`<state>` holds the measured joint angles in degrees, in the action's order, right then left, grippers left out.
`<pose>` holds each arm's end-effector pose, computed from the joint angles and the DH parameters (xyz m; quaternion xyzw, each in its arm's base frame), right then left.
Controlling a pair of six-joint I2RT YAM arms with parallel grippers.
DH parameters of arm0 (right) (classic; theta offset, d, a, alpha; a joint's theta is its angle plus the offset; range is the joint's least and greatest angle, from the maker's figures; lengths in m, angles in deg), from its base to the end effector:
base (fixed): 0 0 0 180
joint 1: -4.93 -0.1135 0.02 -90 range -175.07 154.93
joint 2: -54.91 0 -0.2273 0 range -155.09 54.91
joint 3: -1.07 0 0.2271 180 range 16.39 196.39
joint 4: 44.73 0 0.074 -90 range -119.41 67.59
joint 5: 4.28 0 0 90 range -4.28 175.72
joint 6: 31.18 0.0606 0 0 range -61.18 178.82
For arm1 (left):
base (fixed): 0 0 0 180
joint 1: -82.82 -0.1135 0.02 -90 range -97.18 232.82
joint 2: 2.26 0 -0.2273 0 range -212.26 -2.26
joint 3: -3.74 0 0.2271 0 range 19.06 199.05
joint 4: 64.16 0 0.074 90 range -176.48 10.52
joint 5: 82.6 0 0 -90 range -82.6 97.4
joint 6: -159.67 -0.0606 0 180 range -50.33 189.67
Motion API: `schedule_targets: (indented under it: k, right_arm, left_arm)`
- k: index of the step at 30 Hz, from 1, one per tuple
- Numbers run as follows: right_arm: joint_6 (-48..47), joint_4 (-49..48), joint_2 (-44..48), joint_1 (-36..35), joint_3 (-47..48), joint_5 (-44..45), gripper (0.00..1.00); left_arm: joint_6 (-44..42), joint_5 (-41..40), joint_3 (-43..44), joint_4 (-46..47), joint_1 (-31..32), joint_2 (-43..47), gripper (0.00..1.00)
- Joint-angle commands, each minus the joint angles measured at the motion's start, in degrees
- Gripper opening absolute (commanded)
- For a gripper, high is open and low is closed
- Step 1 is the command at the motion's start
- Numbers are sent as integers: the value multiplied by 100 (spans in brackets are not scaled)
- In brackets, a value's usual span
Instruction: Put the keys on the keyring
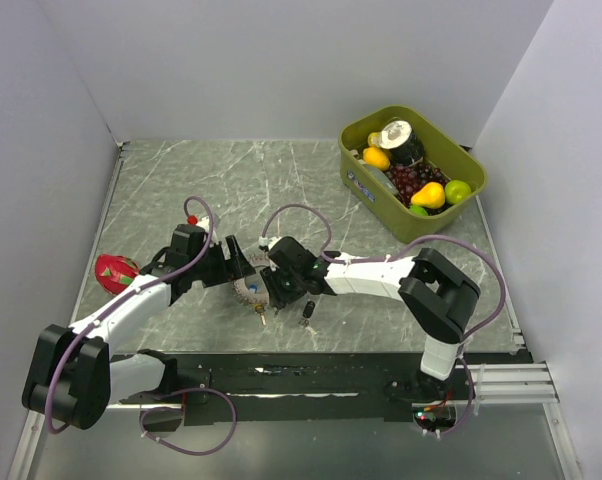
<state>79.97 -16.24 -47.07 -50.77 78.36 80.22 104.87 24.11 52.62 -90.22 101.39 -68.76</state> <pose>0.1947 0.2957 0.1335 -0.2959 0.9005 0.2317 0.2188 0.2232 -0.0934 0.1620 -0.0750 0.9084 -0.2951 0.2867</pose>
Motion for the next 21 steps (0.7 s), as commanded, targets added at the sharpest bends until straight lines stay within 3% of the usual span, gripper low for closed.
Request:
schedule_targets:
  k: [1, 8, 15, 21]
  right_arm:
    - [-5, -104, -217, -46, 236, 128, 47]
    - [30, -69, -499, -55, 350, 163, 43]
    - [56, -288, -297, -55, 104, 66, 21]
    - [30, -262, -95, -46, -27, 49, 22]
  left_arm:
    - [57, 69, -25, 107, 7, 128, 85]
    - [57, 52, -25, 81, 7, 155, 85]
    - [48, 52, -8, 37, 7, 199, 85]
    - [40, 52, 19, 20, 7, 216, 85]
